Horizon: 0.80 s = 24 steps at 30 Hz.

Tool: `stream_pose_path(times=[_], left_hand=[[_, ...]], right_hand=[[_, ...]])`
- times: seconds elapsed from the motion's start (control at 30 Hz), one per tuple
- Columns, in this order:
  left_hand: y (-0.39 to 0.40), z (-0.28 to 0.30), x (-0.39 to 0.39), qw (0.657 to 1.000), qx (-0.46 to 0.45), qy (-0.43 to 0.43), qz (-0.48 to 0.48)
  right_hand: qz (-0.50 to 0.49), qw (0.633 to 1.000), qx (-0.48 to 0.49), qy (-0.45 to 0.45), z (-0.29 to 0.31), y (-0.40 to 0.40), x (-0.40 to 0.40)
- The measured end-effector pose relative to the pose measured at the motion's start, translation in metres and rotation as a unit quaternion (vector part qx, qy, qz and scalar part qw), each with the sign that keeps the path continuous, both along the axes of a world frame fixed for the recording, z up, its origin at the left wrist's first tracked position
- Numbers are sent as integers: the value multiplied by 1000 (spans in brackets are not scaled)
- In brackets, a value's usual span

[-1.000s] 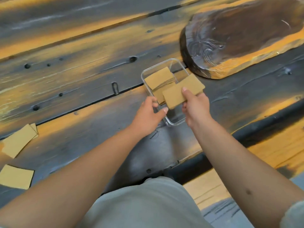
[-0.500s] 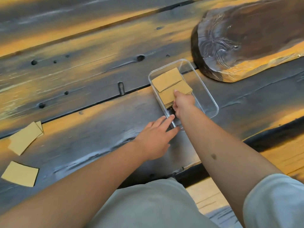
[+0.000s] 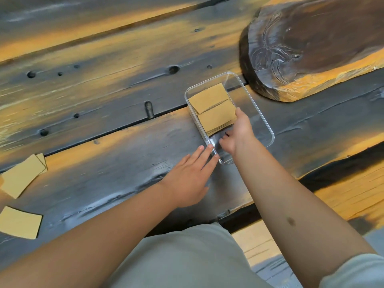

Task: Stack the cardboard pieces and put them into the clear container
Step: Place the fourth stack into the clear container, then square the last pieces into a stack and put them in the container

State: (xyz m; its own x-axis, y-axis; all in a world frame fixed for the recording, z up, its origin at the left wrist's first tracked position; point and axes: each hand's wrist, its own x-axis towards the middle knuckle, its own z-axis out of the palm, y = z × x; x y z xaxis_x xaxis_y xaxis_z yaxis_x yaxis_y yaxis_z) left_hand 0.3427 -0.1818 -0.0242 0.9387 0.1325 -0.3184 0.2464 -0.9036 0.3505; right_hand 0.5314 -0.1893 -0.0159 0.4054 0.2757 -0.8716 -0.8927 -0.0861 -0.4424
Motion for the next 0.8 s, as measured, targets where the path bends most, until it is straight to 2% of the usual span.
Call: stream_pose_path(times=[0.1, 0.23, 0.33, 0.4, 0.47, 0.53, 0.6, 0.67, 0.8], left_hand=[[0, -3, -5, 999, 17, 17, -38], [1, -5, -6, 998, 34, 36, -50], [5, -3, -9, 999, 14, 42, -32], [10, 0, -21, 999, -4, 41, 1], [21, 1, -44, 998, -17, 43, 46], [35, 0, -85, 992, -25, 50, 111], [49, -3, -131, 982, -20, 63, 175], [59, -6, -181, 966, -14, 85, 244], [74, -6, -292, 915, -5, 120, 386]], right_hand=[[-24, 997, 72, 31, 9, 4, -3], [-13, 995, 92, 32, 18, 7, -9], [8, 993, 116, 15, 23, 4, -10], [33, 995, 92, -38, 27, 5, -13], [49, 986, 3, -157, 33, 14, -24], [104, 940, -87, -313, 41, 30, -49], [196, 879, -86, -427, 47, 50, -83], [308, 822, -43, -476, 43, 70, -122], [531, 692, -8, -489, 13, 119, -219]])
